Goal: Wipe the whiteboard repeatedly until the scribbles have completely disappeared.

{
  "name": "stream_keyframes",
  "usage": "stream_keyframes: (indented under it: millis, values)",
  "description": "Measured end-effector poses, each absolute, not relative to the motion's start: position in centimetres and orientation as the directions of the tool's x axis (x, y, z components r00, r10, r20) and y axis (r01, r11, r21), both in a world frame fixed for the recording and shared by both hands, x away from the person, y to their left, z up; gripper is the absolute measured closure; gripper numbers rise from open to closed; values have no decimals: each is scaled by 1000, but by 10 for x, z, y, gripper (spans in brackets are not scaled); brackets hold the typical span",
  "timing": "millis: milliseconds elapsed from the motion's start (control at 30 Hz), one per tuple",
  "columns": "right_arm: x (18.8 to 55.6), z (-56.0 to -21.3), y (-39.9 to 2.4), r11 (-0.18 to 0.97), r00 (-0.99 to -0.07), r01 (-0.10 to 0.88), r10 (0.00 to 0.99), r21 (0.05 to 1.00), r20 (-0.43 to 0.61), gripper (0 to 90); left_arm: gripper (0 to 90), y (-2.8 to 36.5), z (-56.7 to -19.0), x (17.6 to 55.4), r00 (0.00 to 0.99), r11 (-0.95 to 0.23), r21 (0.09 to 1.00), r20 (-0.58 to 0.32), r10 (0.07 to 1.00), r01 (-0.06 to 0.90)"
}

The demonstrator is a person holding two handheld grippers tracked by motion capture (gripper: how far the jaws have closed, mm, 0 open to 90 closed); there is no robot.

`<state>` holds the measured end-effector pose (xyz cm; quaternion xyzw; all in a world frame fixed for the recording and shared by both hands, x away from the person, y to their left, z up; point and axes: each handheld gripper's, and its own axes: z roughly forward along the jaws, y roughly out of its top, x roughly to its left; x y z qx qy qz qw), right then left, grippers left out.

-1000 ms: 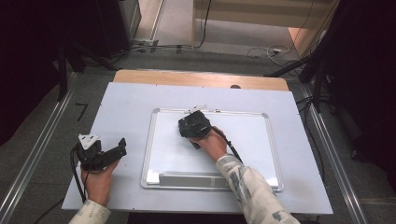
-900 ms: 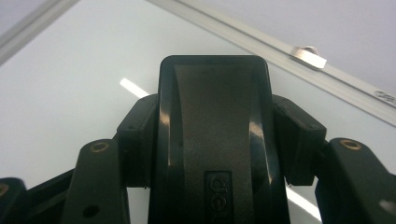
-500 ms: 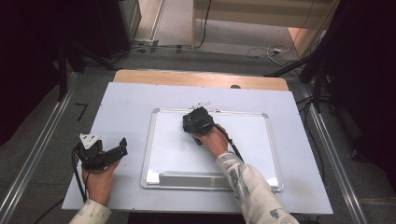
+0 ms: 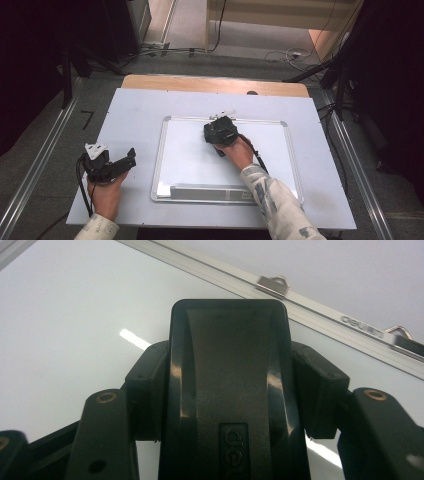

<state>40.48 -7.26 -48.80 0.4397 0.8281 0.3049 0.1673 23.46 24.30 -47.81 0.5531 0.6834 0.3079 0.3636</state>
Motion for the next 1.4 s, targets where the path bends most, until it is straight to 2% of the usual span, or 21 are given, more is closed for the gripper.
stream_keyframes:
  millis: [600,1400]
  values:
    - [414,-486,-142,361,-469,670,883,649,-7,384,61,242,-479,235,-127,201,820,-157,979,537]
    - [415,-486,-175,309,-414,690,910,655,6,384,61,243,-479,235,-129,203,818,-158,979,538]
